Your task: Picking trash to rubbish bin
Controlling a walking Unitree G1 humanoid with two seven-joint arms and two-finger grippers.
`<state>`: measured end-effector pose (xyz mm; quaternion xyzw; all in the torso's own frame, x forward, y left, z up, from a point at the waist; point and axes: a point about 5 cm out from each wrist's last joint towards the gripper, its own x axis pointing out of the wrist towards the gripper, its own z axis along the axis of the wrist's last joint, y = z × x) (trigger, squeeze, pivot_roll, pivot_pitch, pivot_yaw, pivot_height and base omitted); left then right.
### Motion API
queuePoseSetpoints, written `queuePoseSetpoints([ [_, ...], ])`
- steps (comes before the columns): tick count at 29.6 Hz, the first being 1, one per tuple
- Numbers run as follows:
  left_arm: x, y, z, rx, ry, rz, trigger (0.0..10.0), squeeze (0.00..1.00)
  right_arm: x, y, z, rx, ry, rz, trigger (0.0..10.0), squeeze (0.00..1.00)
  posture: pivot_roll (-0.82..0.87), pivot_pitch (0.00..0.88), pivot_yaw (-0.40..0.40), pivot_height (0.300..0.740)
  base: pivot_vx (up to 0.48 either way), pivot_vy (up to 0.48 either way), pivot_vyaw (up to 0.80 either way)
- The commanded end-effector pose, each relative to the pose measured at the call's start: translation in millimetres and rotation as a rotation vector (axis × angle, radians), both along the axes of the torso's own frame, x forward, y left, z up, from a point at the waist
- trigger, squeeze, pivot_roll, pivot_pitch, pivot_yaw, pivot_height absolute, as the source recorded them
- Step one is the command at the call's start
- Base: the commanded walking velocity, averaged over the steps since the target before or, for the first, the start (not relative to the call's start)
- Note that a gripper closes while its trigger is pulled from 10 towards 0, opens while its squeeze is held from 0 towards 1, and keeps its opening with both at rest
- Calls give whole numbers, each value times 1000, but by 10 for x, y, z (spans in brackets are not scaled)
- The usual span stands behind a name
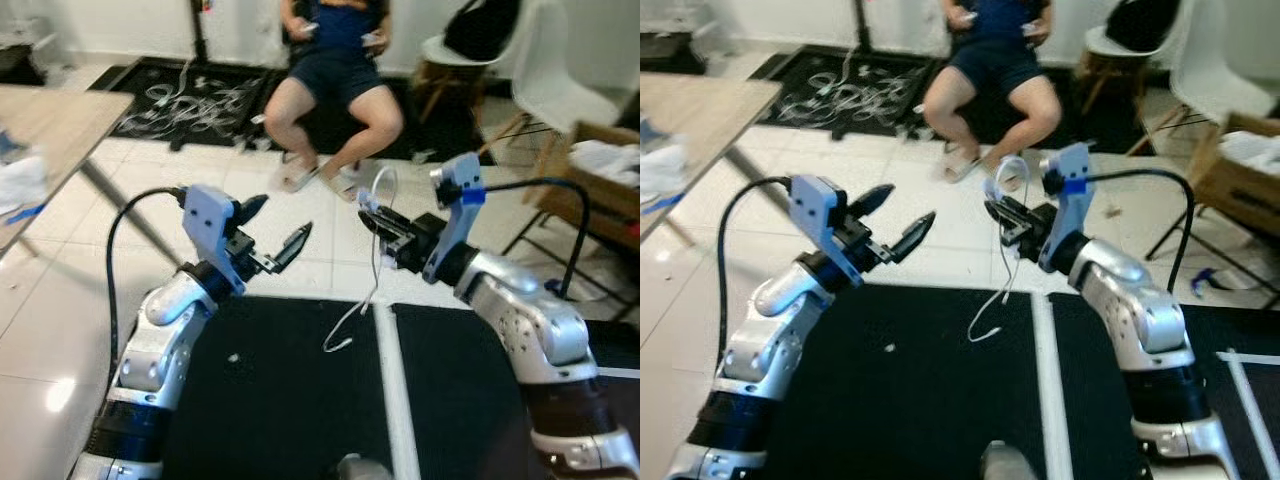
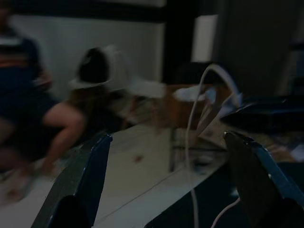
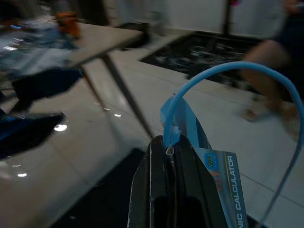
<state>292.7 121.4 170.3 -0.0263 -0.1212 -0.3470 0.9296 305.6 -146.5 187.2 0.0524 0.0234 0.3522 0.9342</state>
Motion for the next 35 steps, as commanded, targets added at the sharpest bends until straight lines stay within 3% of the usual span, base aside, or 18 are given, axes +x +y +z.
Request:
queuePoseSetpoints([
  [1,9,21,-38,3,23,13,10000,0,0,15,17,-7,-13,4,10000,0,-39,0,-22,740,0,0,-788],
  [17,37,2,-33,-27,33,29,10000,0,6,18,12,-38,-28,-2,10000,0,-39,0,-24,740,0,0,-778],
  [24,45,12,-23,-32,30,31,10000,0,7,28,8,-48,-34,-1,10000,0,-38,0,-24,740,125,0,0],
  [35,47,-7,-6,-31,22,17,10000,0,12,13,26,-47,-48,-9,10000,0,-40,0,-22,740,453,0,0],
])
